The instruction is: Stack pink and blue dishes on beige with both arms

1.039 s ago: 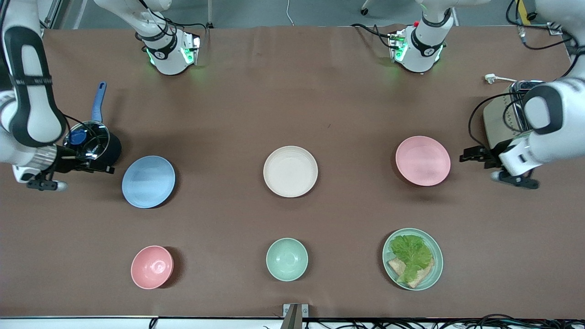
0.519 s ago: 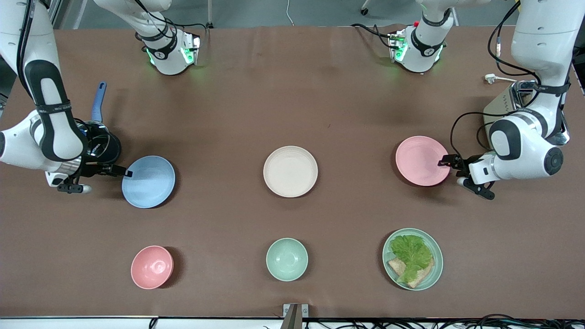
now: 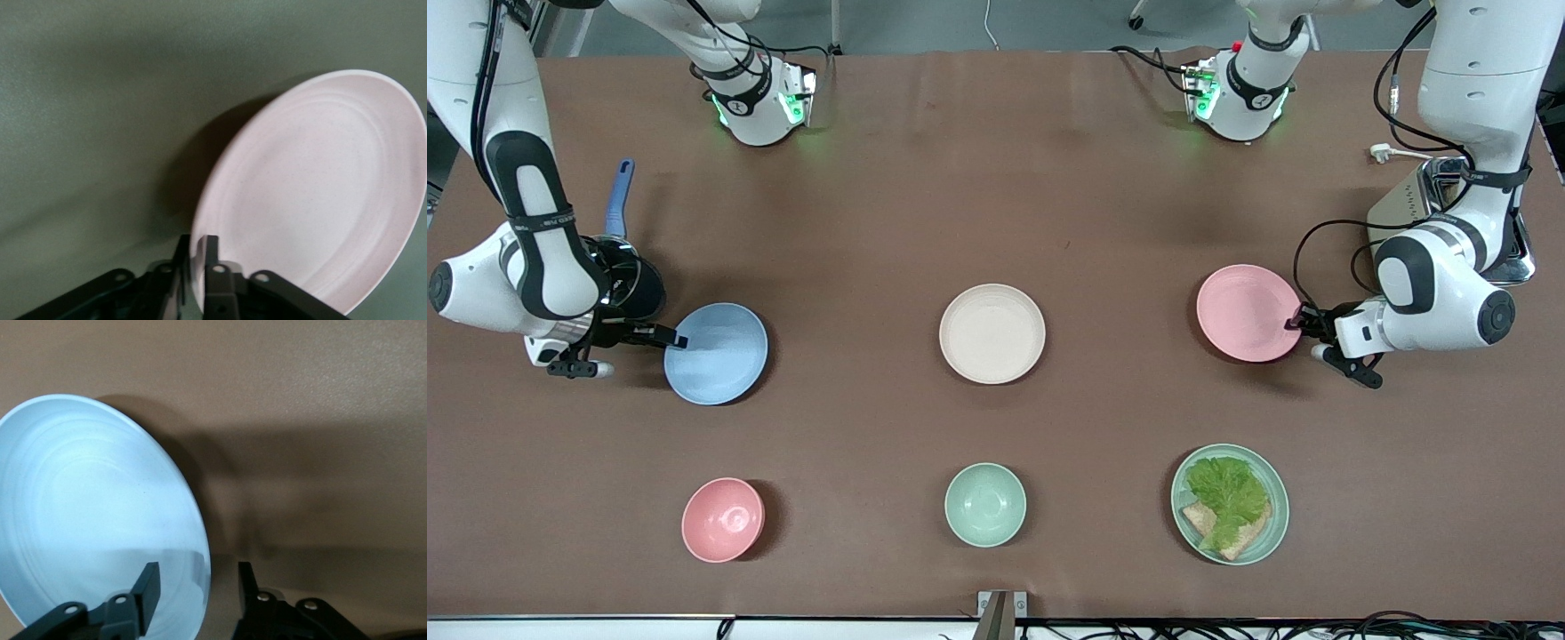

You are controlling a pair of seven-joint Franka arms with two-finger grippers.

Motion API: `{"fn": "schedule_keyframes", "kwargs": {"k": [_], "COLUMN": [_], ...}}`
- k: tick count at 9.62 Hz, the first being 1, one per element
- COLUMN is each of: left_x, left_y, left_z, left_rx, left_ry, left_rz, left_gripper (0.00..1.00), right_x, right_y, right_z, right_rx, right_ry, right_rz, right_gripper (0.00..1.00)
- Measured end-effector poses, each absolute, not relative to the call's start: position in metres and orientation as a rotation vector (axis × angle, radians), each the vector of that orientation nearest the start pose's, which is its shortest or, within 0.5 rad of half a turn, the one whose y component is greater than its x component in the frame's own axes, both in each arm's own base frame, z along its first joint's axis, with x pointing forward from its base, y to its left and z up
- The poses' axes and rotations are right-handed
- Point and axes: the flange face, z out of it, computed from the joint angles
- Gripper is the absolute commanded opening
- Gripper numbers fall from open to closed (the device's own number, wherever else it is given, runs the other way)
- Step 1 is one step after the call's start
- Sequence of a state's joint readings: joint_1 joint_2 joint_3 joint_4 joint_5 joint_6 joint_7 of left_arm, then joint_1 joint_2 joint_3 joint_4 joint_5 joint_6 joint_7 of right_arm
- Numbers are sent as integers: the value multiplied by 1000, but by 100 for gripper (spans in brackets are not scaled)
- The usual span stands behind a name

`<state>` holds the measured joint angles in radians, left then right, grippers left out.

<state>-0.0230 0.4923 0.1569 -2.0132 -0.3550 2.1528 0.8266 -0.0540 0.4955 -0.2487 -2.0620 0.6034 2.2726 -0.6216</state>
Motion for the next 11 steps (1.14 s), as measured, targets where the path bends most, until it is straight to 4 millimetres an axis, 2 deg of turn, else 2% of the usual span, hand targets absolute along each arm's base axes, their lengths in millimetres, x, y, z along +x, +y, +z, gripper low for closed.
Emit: {"fn": "schedule_keyframes", "kwargs": {"k": [1, 2, 3, 4, 6, 7, 8, 9, 10, 11], "left_x": [565, 569, 574, 578, 571, 561, 551, 543, 536, 534], "left_y": [60, 58, 49, 29, -50, -104, -157, -205, -245, -277], "left_z": [197, 219, 254, 297, 381, 404, 409, 401, 384, 360], "left_rx": [-3357, -3369, -3394, -3419, -3443, -3440, -3434, -3433, -3441, -3461], "left_ry": [780, 793, 793, 774, 692, 641, 588, 538, 495, 442], "left_rz": [360, 346, 343, 342, 327, 338, 366, 383, 396, 406], "left_gripper": [0, 0, 0, 0, 0, 0, 0, 1, 2, 2], "right_x": [541, 541, 541, 541, 550, 560, 574, 588, 601, 611], "right_y": [-155, -154, -154, -155, -154, -156, -165, -172, -171, -161], "right_z": [176, 175, 175, 175, 186, 201, 228, 262, 296, 325], "right_rx": [-2770, -2768, -2768, -2768, -2737, -2704, -2678, -2677, -2675, -2658], "right_ry": [169, 169, 170, 171, 163, 151, 139, 134, 149, 190], "right_rz": [124, 127, 127, 125, 129, 153, 194, 246, 301, 362], "right_gripper": [17, 3, 1, 1, 1, 1, 1, 1, 1, 1]}}
